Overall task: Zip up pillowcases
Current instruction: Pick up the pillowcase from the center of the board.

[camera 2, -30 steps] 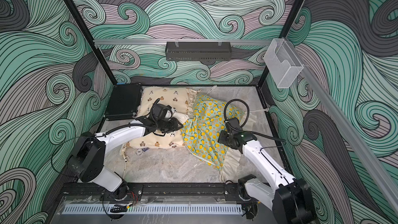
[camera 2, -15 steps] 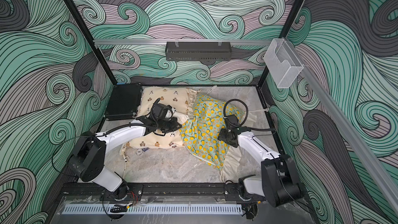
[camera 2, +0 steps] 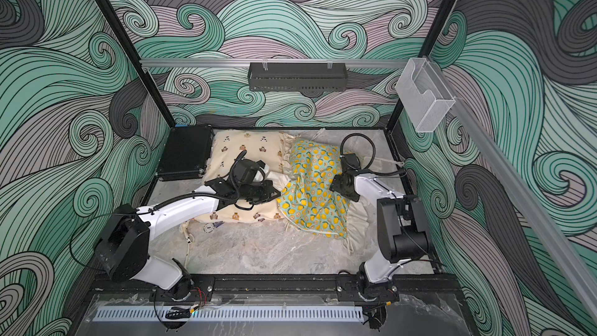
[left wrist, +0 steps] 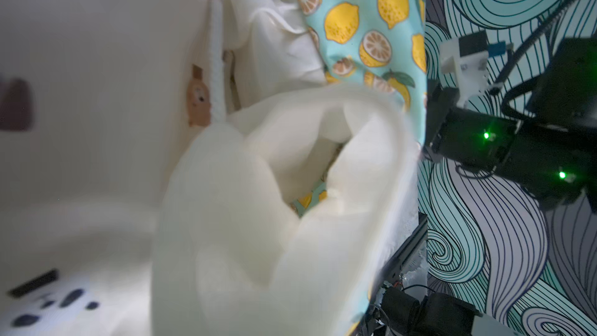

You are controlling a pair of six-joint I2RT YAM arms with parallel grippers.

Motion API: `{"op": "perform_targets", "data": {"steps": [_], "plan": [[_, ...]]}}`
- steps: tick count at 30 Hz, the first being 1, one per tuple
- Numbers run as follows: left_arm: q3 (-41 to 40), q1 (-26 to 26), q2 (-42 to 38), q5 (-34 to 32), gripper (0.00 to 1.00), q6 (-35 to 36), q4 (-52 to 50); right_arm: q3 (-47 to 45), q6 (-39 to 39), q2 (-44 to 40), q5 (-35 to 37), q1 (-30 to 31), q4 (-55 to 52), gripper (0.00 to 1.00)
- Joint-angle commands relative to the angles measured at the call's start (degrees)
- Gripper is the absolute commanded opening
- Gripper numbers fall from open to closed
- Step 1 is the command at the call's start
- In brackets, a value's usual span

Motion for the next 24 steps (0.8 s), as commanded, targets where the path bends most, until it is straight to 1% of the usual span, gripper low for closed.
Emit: {"op": "perform_targets", "data": {"steps": [1,5,8,10,12,14,19,21,24], "plan": [[2.37,-2.94,2.02,-0.63,0.0,-4.15,2.78,4.72,-2.54,2.25,0.0,-0.41,1.11,0.78],[3.68,-5.49,3.56,-2.1,0.0,-6.86,3.72,9.67,-3.8,5.2,-0.96,-0.5,-0.54,0.8],[4.16,-5.98,3.63,-3.44,0.0,-7.79,2.65,10.06,-4.4,3.47,-3.01,-0.5,-2.04,0.82],[3.97,-5.98,3.04,-5.35,0.0,-7.84,1.42,8.09,-3.99,0.42,-3.6,-0.51,-2.44,0.83],[3.81,-5.98,2.69,-6.66,0.0,-8.54,0.41,6.18,-3.76,-2.75,-2.57,-0.5,-4.12,0.85],[3.47,-5.95,2.5,-6.87,0.0,-9.66,0.35,3.89,-3.35,-6.06,-2.08,-0.45,-5.5,0.87],[2.59,-6.14,2.97,-6.61,0.0,-14.12,0.42,0.16,-3.11,-15.17,-3.93,0.24,-10.84,0.9],[2.02,-6.24,3.08,-6.45,0.0,-15.26,0.9,-1.23,-3.21,-19.46,-4.71,1.12,-12.7,0.9],[1.38,-6.49,3.09,-6.68,0.0,-16.79,0.97,-2.68,-3.22,-25.14,-6.64,3.69,-15.64,0.87]]}}
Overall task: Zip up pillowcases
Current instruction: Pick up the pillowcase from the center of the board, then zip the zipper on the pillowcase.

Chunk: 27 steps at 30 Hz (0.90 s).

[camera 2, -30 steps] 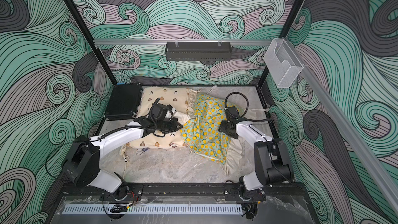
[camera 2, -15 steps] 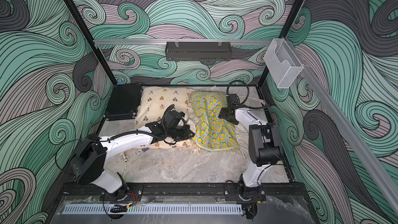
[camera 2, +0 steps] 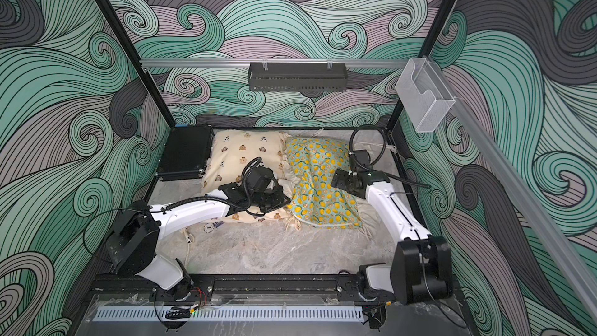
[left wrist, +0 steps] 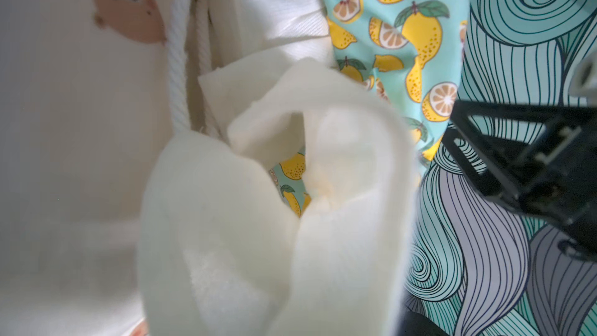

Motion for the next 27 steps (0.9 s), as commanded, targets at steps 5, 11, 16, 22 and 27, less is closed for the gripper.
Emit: {"op": "perform_targets", "data": {"steps": [5,11,16,22,27], "plan": [[-1.7,-1.1,-1.65,-2.64,0.0,-5.76,-1.03,-2.88,1.13,-11.62,-1.39,10.37,-11.18,0.8],[-2.57,-1.99,-3.07,-2.89,0.0,-9.9,-2.79,-7.67,6.86,-20.3,0.53,22.21,-13.98,0.65],[-4.0,-2.41,-4.55,-2.78,0.0,-13.24,-2.91,-12.41,12.44,-24.5,2.74,33.53,-9.95,0.56],[-5.34,-3.19,-5.85,-3.02,0.0,-15.93,-2.08,-15.81,15.06,-23.55,8.92,45.9,-0.75,0.46],[-5.3,-3.8,-5.99,-2.09,0.0,-17.68,-1.17,-19.2,14.34,-21.47,15.05,53.81,9.21,0.4]]}}
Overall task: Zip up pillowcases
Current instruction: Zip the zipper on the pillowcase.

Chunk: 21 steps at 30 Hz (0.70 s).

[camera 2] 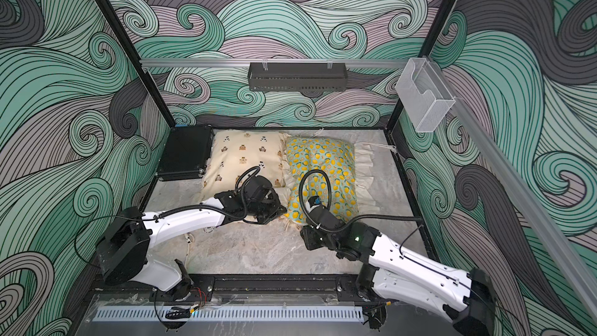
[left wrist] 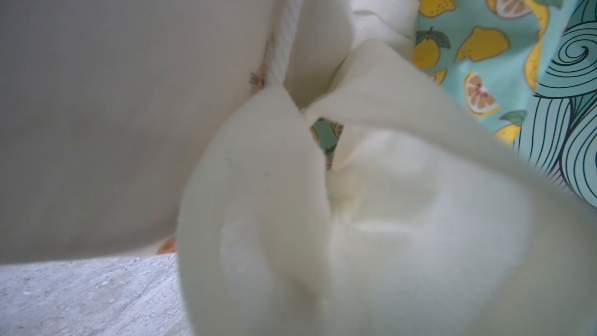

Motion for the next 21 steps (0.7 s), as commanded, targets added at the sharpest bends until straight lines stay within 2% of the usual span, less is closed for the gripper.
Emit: {"op": "perform_targets", "data": {"steps": [1,5,11,17,21], "plan": [[-0.01,-0.63,-1.69,-0.06,0.0,-2.17,0.3,-2.42,0.48,1.19,6.38,3.33,9.32,0.38],[-0.26,-0.69,-1.87,-0.1,0.0,-2.36,0.2,-7.03,-2.8,2.56,8.61,6.62,19.82,0.37],[-0.28,-0.74,-2.0,0.11,0.0,-2.18,0.33,-12.49,-4.82,3.44,9.74,6.7,31.41,0.35],[-0.14,-0.87,-2.07,0.23,0.0,-1.87,0.33,-14.66,-8.56,4.06,13.4,6.64,37.47,0.35],[-0.09,-0.97,-2.26,0.16,0.0,-1.5,0.29,-14.75,-9.48,5.38,16.36,6.6,37.65,0.36]]}}
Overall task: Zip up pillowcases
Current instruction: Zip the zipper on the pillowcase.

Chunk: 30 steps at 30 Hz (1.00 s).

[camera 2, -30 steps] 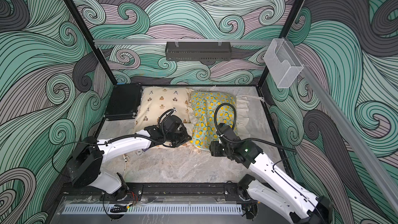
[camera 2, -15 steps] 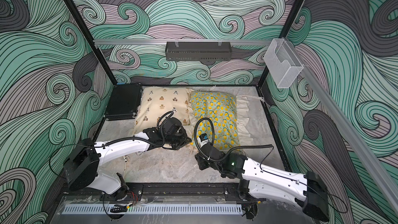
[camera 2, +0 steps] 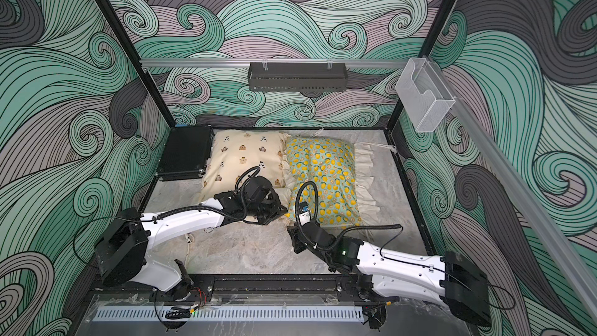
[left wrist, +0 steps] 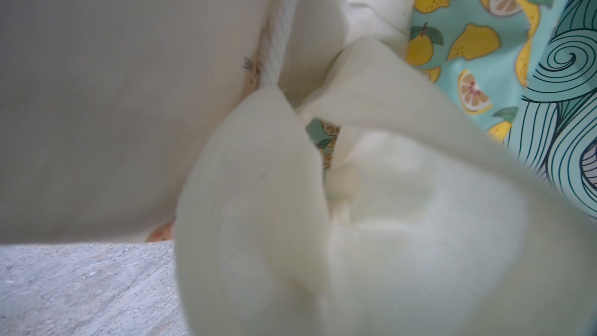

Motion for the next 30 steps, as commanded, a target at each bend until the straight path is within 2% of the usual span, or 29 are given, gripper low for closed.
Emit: {"op": "perform_targets", "data": {"steps": [1,7,10,30], "plan": [[-0.03,-0.61,-1.89,0.17,0.0,0.19,-0.14,-1.0,-2.54,0.96,3.72,0.13,4.12,0.36],[0.08,-0.61,-2.28,0.14,0.0,0.56,-0.43,-3.45,-2.75,0.8,5.51,-0.16,6.26,0.41],[0.03,-0.6,-2.28,0.42,0.0,0.82,-0.37,-4.06,-3.22,-0.25,4.17,-0.78,6.93,0.41],[0.47,-0.76,-2.93,0.69,0.0,1.2,0.3,-5.64,-6.6,-1.38,-5.77,-6.02,13.05,0.35]]}}
